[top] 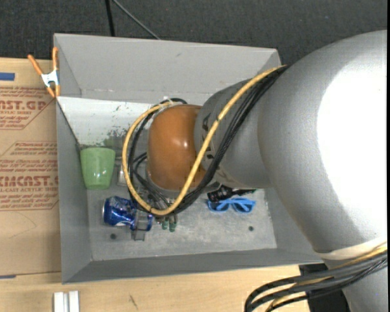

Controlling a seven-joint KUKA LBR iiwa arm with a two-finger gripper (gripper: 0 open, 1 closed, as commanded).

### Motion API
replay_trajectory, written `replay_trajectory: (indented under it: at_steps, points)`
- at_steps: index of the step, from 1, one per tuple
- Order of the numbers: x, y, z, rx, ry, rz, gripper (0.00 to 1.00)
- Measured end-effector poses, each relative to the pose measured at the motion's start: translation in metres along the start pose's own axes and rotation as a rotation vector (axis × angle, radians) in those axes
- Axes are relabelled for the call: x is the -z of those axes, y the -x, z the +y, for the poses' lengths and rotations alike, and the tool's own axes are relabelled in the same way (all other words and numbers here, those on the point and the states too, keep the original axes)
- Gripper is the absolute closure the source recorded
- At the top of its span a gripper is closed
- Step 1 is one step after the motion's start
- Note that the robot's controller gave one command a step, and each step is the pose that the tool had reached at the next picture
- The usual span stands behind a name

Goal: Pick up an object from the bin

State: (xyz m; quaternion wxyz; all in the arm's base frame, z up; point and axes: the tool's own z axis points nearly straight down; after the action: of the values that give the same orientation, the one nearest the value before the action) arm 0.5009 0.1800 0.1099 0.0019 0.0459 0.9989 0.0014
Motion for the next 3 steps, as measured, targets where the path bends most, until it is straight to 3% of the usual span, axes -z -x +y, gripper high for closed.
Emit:
replay_trajectory:
  at_steps: [1, 3]
  points:
    - [0.0207, 0.0003, 0.0008, 0.001, -0.001, 0.002, 1.00]
    - [0.0218, -0.0003, 0.0021, 0.003, -0.002, 0.004, 1.00]
